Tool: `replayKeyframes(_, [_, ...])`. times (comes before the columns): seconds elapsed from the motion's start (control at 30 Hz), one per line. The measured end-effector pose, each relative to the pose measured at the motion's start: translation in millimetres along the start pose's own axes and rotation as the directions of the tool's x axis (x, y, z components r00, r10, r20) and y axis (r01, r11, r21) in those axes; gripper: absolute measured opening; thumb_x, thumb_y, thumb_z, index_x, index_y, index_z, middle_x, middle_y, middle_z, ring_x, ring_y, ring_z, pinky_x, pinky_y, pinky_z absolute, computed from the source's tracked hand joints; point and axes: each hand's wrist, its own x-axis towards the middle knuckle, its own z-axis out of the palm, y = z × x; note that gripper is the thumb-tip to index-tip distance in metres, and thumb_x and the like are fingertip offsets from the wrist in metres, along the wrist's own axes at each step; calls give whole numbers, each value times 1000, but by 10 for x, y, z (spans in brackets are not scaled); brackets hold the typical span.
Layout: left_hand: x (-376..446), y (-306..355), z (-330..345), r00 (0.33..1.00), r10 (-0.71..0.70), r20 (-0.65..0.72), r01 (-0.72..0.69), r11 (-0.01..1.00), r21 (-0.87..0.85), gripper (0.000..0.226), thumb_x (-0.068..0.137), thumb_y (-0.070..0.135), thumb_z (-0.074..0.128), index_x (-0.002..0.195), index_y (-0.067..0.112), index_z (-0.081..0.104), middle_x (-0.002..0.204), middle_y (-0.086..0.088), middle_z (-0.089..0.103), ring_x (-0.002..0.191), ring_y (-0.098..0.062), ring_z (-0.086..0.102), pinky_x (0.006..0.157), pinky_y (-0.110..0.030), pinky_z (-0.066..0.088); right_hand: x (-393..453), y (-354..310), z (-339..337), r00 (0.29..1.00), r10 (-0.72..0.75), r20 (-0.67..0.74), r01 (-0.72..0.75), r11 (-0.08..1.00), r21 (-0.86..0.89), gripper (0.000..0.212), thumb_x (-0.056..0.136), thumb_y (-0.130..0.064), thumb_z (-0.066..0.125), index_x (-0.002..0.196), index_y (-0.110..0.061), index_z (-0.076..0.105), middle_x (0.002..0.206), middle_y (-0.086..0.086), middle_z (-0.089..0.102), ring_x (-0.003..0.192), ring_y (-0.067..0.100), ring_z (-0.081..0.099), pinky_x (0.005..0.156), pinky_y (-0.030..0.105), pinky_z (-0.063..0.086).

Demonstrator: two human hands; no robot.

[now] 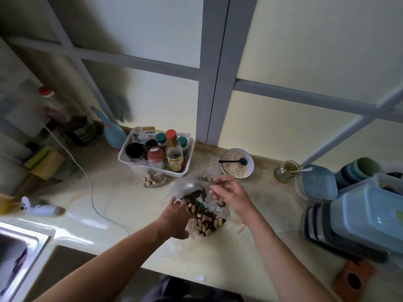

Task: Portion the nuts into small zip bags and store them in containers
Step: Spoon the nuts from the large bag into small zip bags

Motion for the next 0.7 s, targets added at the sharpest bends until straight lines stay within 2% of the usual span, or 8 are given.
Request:
replayKeyframes(0.07, [-11,-54,-19,999,44,19,-44,999,-10,60,88,51,57,143,28,47,145,-16,43,136,-33,41,118,-55,15,36,38,240,997,-43,-56,42,999,-7,21,92,-17,74,111,-12,68,96,8,73,81,18,69,73,28,57])
replayKeyframes(0.17, [-34,-134,-3,990,139,32,-137,990,-35,50,87,48,59,131,24,56,130,-9,60,126,-30,53,115,-51,18,107,244,574,999,-26,-47,16,980,-197,19,95,-40,67,103,-25,74,95,-11,71,86,10,67,80,26,53])
replayKeyframes(0.27, [-94,-219,-4,967,253,-34,-255,961,-104,47,85,45,61,126,21,60,125,-4,65,122,-28,55,114,-47,20,116,443,780,989,149,-19,-147,937,-317,34,90,-65,55,105,-40,73,98,-13,71,96,11,67,85,29,51])
replayKeyframes(0.4, [-169,-300,19,918,374,-131,-395,888,-236,41,81,41,63,114,17,63,114,-6,67,110,-29,58,99,-38,40,155,644,861,970,217,-114,-243,911,-333,41,92,-71,37,125,-53,53,124,-12,58,122,17,56,101,37,44])
replayKeyframes(0.47, [-193,-323,61,926,371,-75,-374,867,-329,42,82,38,62,119,18,59,115,-7,66,109,-31,59,90,-38,48,147,595,861,954,199,-226,-264,914,-308,36,93,-66,34,125,-53,48,134,-1,49,132,25,47,108,38,37])
replayKeyframes(0.57, [-223,-310,79,952,306,-26,-295,887,-354,49,85,37,60,130,21,48,114,-11,66,107,-34,61,86,-42,52,142,442,811,944,145,-297,-250,900,-356,37,89,-64,32,116,-45,50,132,12,50,121,27,49,107,38,40])
replayKeyframes(0.63, [-225,-273,23,978,206,5,-191,915,-356,54,88,37,58,135,16,41,115,-16,66,107,-39,62,86,-44,52,171,431,733,938,58,-343,-203,892,-404,62,88,-63,30,143,-40,46,132,11,54,117,26,54,101,37,45])
replayKeyframes(0.7, [-209,-244,-74,997,67,29,-54,943,-327,59,91,37,57,139,8,38,125,-18,62,112,-39,62,90,-42,50,184,387,647,936,20,-352,-207,839,-503,61,94,-57,29,152,-39,37,125,14,63,109,34,63,94,43,52])
